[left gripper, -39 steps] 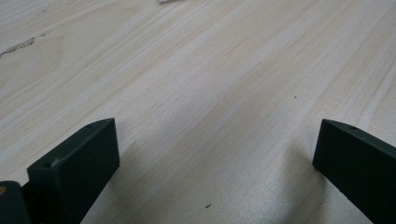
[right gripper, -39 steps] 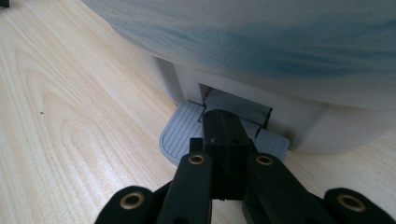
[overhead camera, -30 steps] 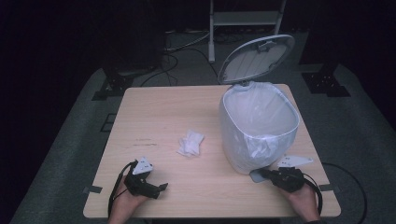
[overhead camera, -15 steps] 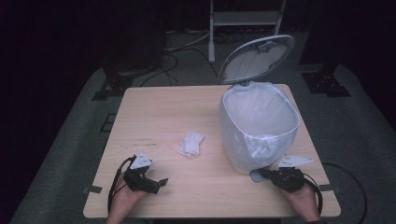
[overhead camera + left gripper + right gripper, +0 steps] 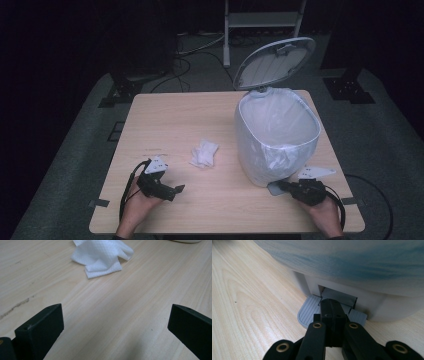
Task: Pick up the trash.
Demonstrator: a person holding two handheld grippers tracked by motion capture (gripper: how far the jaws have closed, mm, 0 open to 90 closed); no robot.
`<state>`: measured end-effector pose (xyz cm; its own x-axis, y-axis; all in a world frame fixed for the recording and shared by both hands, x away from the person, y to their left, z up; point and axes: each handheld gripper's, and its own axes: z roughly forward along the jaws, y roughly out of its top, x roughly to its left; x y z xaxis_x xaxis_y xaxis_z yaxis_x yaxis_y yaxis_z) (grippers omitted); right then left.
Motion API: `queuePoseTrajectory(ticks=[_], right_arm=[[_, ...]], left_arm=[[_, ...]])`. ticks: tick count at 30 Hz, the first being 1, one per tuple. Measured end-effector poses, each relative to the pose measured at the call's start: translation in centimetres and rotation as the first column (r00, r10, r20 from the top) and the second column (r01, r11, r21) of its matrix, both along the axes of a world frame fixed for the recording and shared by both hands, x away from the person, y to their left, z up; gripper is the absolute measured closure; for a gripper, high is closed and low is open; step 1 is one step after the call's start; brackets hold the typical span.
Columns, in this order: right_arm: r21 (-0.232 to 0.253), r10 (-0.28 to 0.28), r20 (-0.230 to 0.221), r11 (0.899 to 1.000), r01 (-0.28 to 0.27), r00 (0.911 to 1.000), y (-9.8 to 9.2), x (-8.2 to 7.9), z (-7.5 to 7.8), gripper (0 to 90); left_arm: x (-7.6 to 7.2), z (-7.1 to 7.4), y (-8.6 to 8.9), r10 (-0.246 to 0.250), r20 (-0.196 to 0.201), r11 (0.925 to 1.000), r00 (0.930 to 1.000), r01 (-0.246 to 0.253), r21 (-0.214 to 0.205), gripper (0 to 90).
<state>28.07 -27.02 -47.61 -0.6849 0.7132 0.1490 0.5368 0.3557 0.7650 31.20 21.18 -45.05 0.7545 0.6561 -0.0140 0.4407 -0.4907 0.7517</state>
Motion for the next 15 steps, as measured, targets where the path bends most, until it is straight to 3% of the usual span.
queuePoseTrajectory(ticks=[15], right_arm=[[-0.002, 0.001, 0.001, 1.000, -0.001, 1.0000, 0.0, 0.0, 0.0, 90.0]], left_arm=[[1.9, 1.6, -1.5, -0.026, 0.036, 0.9996, 0.9990, 0.027, -0.004, 0.0]])
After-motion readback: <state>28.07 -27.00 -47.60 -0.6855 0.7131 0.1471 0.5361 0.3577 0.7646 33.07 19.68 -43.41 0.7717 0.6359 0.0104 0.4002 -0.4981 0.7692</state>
